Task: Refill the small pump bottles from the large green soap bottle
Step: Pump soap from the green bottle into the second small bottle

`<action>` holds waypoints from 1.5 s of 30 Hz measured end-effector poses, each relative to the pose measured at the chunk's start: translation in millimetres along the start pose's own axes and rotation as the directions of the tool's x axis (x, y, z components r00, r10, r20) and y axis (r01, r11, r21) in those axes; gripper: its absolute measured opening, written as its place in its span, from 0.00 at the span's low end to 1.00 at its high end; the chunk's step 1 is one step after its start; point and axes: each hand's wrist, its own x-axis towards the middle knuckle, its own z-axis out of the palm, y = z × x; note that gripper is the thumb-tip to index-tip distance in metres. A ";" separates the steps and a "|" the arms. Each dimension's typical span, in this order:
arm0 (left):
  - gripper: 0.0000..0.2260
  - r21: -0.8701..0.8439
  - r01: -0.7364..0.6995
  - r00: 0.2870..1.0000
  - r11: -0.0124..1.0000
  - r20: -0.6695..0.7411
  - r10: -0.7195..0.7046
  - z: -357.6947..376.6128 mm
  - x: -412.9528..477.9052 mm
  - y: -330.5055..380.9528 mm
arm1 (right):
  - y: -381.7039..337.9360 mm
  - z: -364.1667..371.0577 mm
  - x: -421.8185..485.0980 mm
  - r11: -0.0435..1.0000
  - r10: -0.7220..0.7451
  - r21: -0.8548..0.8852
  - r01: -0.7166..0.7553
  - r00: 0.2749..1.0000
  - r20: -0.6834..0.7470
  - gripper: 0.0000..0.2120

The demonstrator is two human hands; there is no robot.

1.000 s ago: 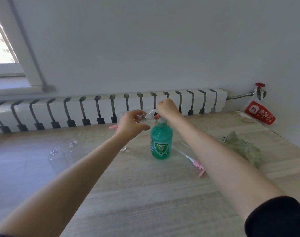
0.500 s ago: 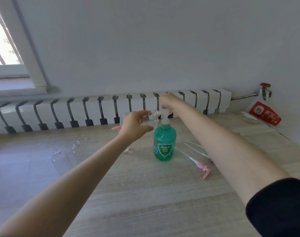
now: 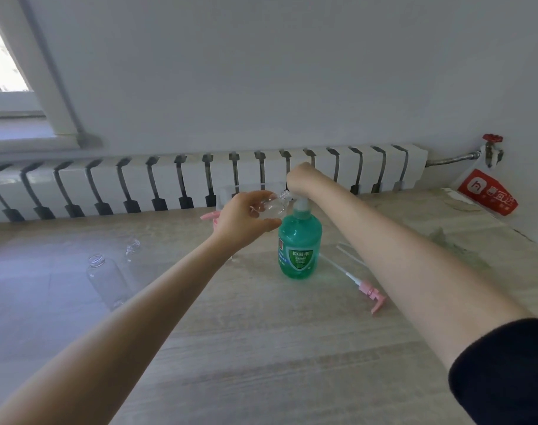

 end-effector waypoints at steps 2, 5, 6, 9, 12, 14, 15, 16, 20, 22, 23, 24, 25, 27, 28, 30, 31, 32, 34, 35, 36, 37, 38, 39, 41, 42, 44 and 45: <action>0.22 0.011 -0.004 1.000 1.000 0.014 0.004 -0.7 0.6 -0.4 | 0.5 5.1 4.8 0.999 -0.030 0.036 0.030 0.999 -0.013 0.17; 0.21 0.012 0.007 1.000 1.000 0.024 -0.007 -0.3 0.2 -0.6 | 2.4 8.9 8.8 0.998 -0.058 0.004 0.058 0.998 0.004 0.17; 0.21 0.015 0.009 1.000 1.000 0.027 -0.010 -0.6 0.6 0.0 | 2.6 8.6 10.3 0.998 -0.060 -0.010 0.060 0.998 -0.002 0.17; 0.21 0.005 0.017 0.999 1.000 0.042 -0.017 -1.4 0.4 2.1 | 2.9 9.0 8.7 1.000 -0.018 0.021 0.018 1.000 -0.005 0.19; 0.21 -0.017 0.048 0.998 0.999 0.047 -0.047 -1.4 -0.3 3.4 | 4.9 7.4 8.4 0.998 -0.044 0.049 0.046 0.999 -0.028 0.15; 0.20 -0.043 0.064 0.996 0.997 0.060 -0.061 -1.5 -0.4 5.6 | 4.6 2.0 3.7 0.996 -0.067 0.060 0.068 0.998 -0.019 0.07; 0.19 -0.066 0.068 0.996 0.995 0.065 -0.063 -2.1 0.2 7.2 | 3.0 -1.5 2.3 0.994 -0.083 0.070 0.083 0.997 -0.012 0.08; 0.18 -0.087 0.071 0.996 0.994 0.067 -0.065 -2.4 0.7 8.3 | 1.6 -3.7 4.1 0.992 -0.096 0.081 0.098 0.995 -0.024 0.10; 0.17 -0.112 0.080 0.995 0.990 0.064 -0.074 -2.2 1.6 11.3 | -1.0 -7.4 6.0 0.987 -0.053 0.146 0.061 0.997 -0.056 0.20; 0.17 -0.120 0.086 0.995 0.989 0.068 -0.078 -1.6 1.8 11.2 | -0.4 -5.5 7.4 0.988 -0.003 0.155 0.011 0.999 -0.050 0.24; 0.18 -0.121 0.090 0.994 0.989 0.070 -0.082 -1.4 1.4 11.3 | -0.4 -4.4 6.8 0.986 0.039 0.164 -0.030 0.998 -0.053 0.27; 0.18 -0.122 0.091 0.994 0.988 0.069 -0.083 -1.5 1.1 11.6 | -0.6 -3.6 6.1 0.985 0.070 0.159 -0.059 0.996 -0.059 0.28; 0.19 -0.118 0.091 0.995 0.989 0.061 -0.084 -1.9 0.9 11.5 | -1.0 -2.6 6.7 0.986 0.077 0.153 -0.065 0.995 -0.070 0.28; 0.22 -0.101 0.084 0.996 0.991 0.040 -0.080 -3.0 1.0 10.3 | -1.3 0.3 7.1 0.988 0.074 0.142 -0.064 0.995 -0.061 0.28; 0.22 -0.092 0.077 0.997 0.993 0.035 -0.074 -3.4 1.2 9.6 | -2.0 1.0 6.1 0.991 0.064 0.124 -0.057 0.997 -0.053 0.28; 0.21 -0.075 0.061 0.998 0.995 0.028 -0.060 -4.0 1.4 8.5 | -0.2 1.4 5.9 0.997 0.040 0.068 -0.038 0.999 -0.031 0.28; 0.21 -0.064 0.059 0.998 0.996 0.028 -0.057 -3.9 1.3 8.2 | 1.4 2.5 7.5 0.999 0.017 0.043 -0.016 1.000 -0.023 0.27; 0.21 -0.056 0.058 0.998 0.997 0.029 -0.056 -3.2 0.8 7.7 | 1.6 4.2 7.5 1.000 -0.007 0.020 0.007 1.000 -0.015 0.27; 0.21 -0.054 0.063 0.998 0.997 0.034 -0.061 -1.4 0.1 5.9 | 3.9 6.2 8.6 1.000 -0.021 -0.016 0.021 1.000 -0.013 0.25; 0.22 -0.057 0.068 0.997 0.996 0.036 -0.066 -0.7 -0.3 5.2 | 5.4 6.8 9.8 1.000 -0.017 -0.027 0.017 1.000 -0.015 0.25; 0.22 -0.059 0.071 0.997 0.996 0.038 -0.069 -0.2 -0.7 4.5 | 7.6 7.1 9.7 0.999 -0.028 -0.029 0.027 0.999 -0.017 0.24; 0.21 -0.060 0.072 0.997 0.996 0.040 -0.069 0.1 -0.8 4.5 | 8.9 7.3 8.8 0.999 -0.046 -0.029 0.046 0.999 -0.016 0.23; 0.21 -0.059 0.071 0.997 0.996 0.039 -0.069 0.0 -0.6 4.6 | 8.9 7.6 7.1 0.997 -0.071 -0.030 0.071 0.997 -0.020 0.22; 0.21 -0.058 0.072 0.997 0.996 0.040 -0.069 -0.1 -0.1 4.7 | 9.5 7.1 5.1 0.996 -0.084 -0.015 0.084 0.996 -0.031 0.22; 0.21 -0.055 0.070 0.997 0.996 0.043 -0.068 -0.5 0.6 5.0 | 7.8 8.5 8.4 0.998 -0.033 0.042 0.036 0.997 -0.063 0.25; 0.21 -0.055 0.069 0.997 0.996 0.042 -0.067 -0.5 0.5 5.0 | 5.9 8.9 9.8 0.997 -0.009 0.078 0.014 0.997 -0.071 0.26; 0.21 -0.058 0.068 0.997 0.996 0.038 -0.066 -0.4 0.4 4.7 | 4.0 8.7 6.6 0.991 -0.005 0.135 0.014 0.998 -0.069 0.27; 0.21 -0.061 0.069 0.997 0.996 0.037 -0.067 -0.1 0.0 4.7 | 3.8 8.3 4.1 0.988 -0.014 0.151 0.024 0.997 -0.070 0.27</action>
